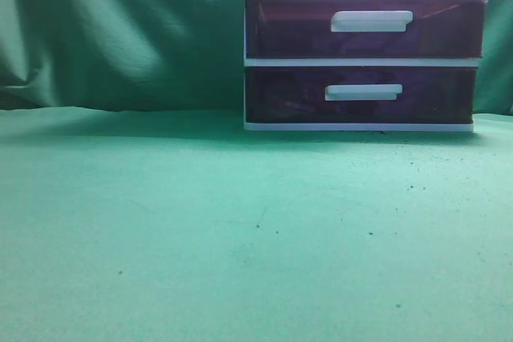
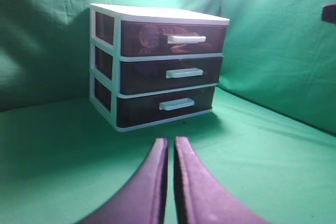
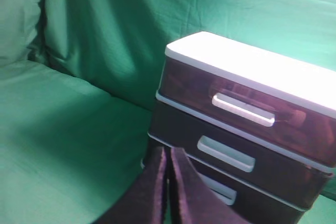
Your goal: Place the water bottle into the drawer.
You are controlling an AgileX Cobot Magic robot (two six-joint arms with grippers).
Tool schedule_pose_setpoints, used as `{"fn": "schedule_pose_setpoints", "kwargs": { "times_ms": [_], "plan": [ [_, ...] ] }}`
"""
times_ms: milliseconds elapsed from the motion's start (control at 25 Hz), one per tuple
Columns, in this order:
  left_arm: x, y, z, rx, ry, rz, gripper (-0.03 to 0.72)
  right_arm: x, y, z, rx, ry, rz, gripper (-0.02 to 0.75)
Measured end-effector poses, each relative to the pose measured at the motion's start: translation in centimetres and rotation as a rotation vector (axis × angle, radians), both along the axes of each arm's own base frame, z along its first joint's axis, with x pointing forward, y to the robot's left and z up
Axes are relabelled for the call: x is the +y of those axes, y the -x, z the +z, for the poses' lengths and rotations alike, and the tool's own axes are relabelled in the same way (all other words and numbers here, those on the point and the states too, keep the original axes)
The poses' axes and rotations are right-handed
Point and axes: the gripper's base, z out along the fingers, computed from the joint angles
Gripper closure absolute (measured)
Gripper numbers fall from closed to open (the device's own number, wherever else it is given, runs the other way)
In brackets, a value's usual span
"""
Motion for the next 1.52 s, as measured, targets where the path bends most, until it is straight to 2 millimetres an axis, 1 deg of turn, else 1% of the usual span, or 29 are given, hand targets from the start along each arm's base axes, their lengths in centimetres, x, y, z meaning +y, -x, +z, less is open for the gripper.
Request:
{"fn": "schedule_pose_setpoints", "kwargs": {
  "times_ms": [200, 360, 440, 640, 840, 1400, 1520],
  "plan": [
    [-0.7, -1.2, -3.7, 0.035, -0.047, 0.009, 0.688, 0.1, 0.0, -0.1, 0.004, -0.007, 0.008, 0.738],
    [-1.0, -1.7, -6.1, 0.092, -0.089, 0.01, 0.688, 0.1, 0.0, -0.1, 0.005, -0.01, 0.008, 0.738],
    [-1.1, -1.8, -7.1, 0.116, -0.105, 0.009, 0.688, 0.1, 0.1, 0.0, 0.005, -0.011, 0.012, 0.738],
    [-1.2, -2.0, -8.6, 0.149, -0.139, 0.011, 0.688, 0.2, 0.1, 0.0, 0.009, -0.024, 0.022, 0.738],
    [-1.2, -2.1, -9.4, 0.166, -0.166, 0.013, 0.688, 0.3, 0.2, 0.0, 0.023, -0.058, 0.039, 0.738],
    [-1.2, -2.0, -9.5, 0.177, -0.176, 0.014, 0.688, 0.4, 0.2, 0.0, 0.025, -0.063, 0.044, 0.738],
    [-1.2, -2.0, -9.5, 0.177, -0.176, 0.014, 0.688, 0.8, 0.5, 0.1, 0.017, -0.071, 0.099, 0.738]
  ]
}}
